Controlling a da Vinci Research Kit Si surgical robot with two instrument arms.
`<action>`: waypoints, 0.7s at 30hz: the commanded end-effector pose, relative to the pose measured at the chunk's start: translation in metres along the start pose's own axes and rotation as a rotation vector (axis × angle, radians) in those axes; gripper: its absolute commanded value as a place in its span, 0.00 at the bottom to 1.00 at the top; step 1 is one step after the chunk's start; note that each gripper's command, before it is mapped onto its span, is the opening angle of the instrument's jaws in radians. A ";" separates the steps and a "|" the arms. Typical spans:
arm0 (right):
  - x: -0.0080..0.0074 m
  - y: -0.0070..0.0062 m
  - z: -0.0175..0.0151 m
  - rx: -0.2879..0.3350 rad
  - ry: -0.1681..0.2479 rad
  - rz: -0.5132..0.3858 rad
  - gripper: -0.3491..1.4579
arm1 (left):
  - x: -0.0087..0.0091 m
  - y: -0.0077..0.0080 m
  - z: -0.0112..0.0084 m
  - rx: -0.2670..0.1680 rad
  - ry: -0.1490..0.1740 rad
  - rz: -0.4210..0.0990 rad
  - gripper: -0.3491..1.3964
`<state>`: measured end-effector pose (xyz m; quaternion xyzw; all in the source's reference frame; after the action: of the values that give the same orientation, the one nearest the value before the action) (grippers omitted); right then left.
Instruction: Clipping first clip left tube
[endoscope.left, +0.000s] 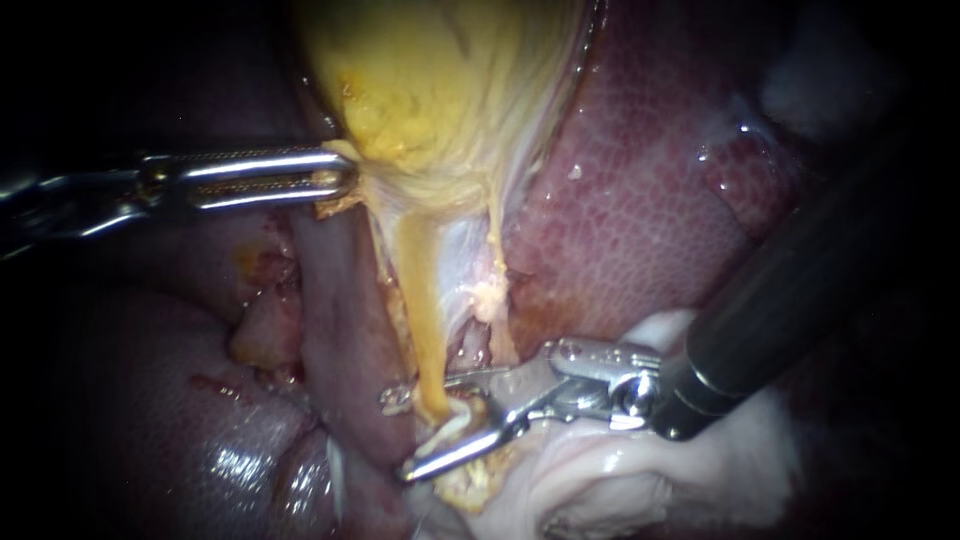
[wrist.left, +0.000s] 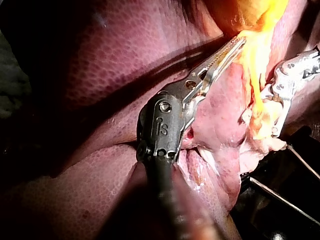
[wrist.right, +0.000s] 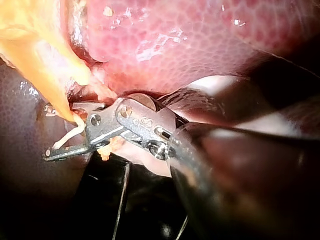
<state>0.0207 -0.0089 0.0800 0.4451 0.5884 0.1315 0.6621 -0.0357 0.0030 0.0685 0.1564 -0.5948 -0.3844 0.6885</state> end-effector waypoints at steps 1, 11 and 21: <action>0.0000 0.0001 -0.0002 0.004 -0.002 -0.002 0.46 | 0.0000 0.0000 0.0000 0.000 0.000 0.000 0.00; -0.0005 0.0016 -0.0022 -0.018 -0.028 0.077 0.00 | 0.0000 0.0000 -0.0003 0.000 0.000 0.000 0.00; -0.0006 0.0015 -0.0022 -0.020 -0.027 0.077 0.00 | 0.0000 -0.0001 -0.0004 0.000 0.000 0.000 0.00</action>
<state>0.0191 -0.0074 0.0817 0.4626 0.5602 0.1566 0.6691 -0.0354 0.0028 0.0683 0.1571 -0.5949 -0.3838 0.6885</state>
